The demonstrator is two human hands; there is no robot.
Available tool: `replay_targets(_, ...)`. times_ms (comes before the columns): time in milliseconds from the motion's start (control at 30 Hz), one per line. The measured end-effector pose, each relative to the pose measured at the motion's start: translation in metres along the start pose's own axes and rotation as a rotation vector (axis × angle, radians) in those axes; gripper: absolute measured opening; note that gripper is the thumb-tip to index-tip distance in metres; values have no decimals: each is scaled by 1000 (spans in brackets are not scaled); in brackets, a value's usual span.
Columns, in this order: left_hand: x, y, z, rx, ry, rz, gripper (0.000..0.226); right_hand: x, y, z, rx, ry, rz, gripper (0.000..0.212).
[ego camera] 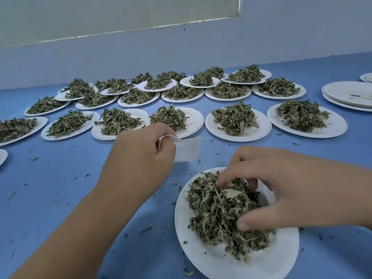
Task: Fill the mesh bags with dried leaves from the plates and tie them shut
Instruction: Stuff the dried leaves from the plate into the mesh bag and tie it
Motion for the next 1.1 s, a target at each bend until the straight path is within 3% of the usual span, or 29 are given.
replay_targets(267, -2, 0, -3, -1, 38, 12, 19, 2, 6, 7, 83, -47, -1, 23)
replay_targets(467, -2, -1, -6, 33, 72, -10, 20, 3, 2, 12, 172, -76, 19, 17)
replay_targets(733, -4, -5, -11, 42, 115, -60, 21, 1, 7, 33, 362, -262, 122, 20)
replay_targets(933, -7, -8, -13, 14, 126, -85, 18, 5, 15, 42, 534, -373, 169, 10)
replay_targets(1100, -6, -8, -13, -59, 120, -82, 16, 21, 32, 40, 449, -393, 168, 11)
Point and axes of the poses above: each hand's wrist, its own x-axis towards the middle knuckle, its own z-axis out of the back of the hand, y = z × x, the point moved 9 cm from there along x, towards the middle knuckle, and after that the axes turned 8 degrees about x, right-handed, at the moved point
